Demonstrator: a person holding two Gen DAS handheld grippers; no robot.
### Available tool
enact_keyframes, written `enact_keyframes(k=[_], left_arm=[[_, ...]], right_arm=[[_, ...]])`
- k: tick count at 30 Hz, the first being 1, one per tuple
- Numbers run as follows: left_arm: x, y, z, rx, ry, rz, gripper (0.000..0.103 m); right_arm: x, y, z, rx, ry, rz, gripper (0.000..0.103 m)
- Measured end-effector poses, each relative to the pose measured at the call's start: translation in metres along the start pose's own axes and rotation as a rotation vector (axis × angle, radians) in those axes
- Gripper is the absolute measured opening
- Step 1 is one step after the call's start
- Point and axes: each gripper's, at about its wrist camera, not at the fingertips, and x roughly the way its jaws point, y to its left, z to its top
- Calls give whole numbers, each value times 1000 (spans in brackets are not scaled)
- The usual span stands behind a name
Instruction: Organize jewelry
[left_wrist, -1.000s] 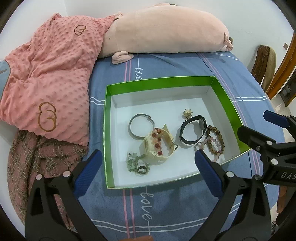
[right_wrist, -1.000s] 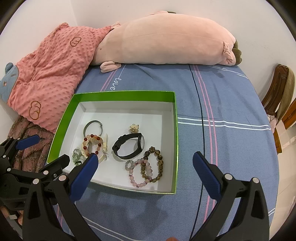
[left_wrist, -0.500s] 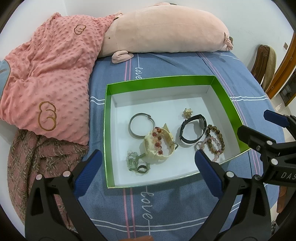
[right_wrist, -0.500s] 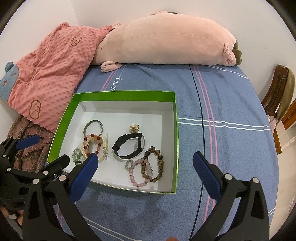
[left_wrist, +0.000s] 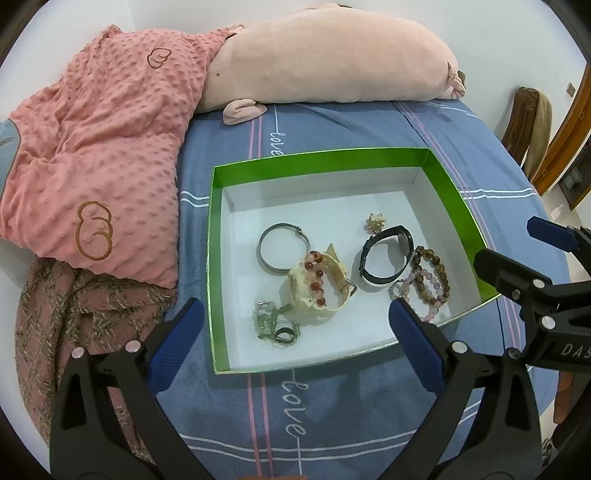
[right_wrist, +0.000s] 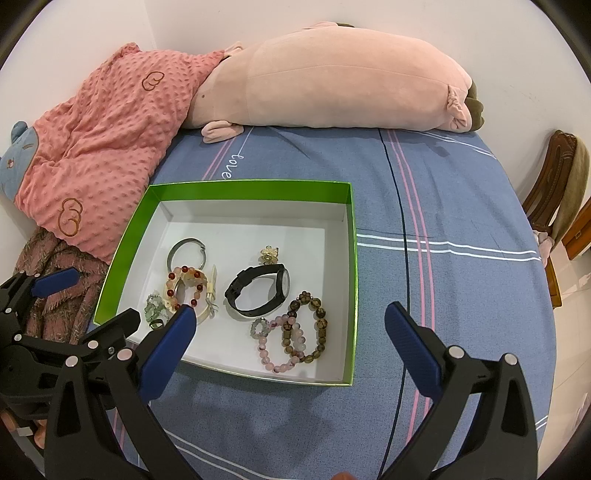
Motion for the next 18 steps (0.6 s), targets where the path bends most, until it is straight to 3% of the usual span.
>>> enact_keyframes(k=[18], left_arm=[[2,4,-2,2,18,14,101]], right_arm=[[-1,-4,-2,19,-23,20,102]])
